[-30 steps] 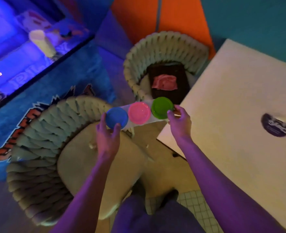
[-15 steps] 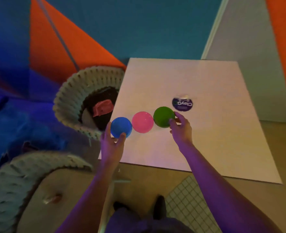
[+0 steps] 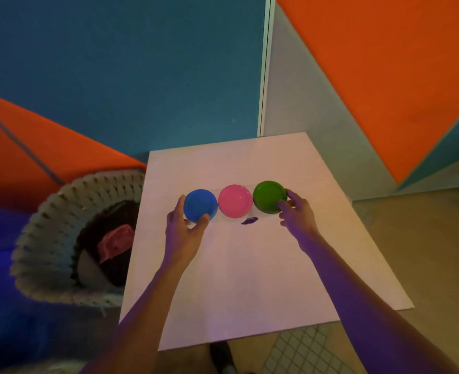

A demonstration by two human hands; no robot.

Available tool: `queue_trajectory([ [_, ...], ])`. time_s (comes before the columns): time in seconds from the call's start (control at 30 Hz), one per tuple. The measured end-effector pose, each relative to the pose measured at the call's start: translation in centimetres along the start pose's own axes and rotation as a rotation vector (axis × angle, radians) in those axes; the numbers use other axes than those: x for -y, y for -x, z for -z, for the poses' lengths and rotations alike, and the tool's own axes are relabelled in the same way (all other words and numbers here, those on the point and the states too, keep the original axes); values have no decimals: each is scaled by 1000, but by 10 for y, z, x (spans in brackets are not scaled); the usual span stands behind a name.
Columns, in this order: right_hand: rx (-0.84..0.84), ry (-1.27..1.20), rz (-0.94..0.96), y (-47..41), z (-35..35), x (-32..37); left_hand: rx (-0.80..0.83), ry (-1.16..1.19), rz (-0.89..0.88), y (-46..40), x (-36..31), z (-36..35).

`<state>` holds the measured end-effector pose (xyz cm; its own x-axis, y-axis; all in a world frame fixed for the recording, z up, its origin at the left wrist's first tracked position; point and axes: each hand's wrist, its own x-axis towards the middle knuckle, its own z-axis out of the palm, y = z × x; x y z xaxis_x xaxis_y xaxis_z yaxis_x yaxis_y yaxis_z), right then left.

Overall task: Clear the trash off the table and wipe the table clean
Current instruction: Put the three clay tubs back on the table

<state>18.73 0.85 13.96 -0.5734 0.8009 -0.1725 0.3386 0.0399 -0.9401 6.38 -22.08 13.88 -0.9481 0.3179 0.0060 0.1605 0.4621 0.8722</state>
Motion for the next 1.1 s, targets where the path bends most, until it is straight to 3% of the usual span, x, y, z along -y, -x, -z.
queue_trajectory([
  [0.43,-84,-19,40,-133,-44,73,17,-44,-224,-177,-36,-17],
  [0.7,-56,-114,46,-219,-50,110,29,-88,-225,-252,-62,-36],
  [1.1,83,-54,40,-366,-72,128,-20,-203,-140,-362,-90,-97],
])
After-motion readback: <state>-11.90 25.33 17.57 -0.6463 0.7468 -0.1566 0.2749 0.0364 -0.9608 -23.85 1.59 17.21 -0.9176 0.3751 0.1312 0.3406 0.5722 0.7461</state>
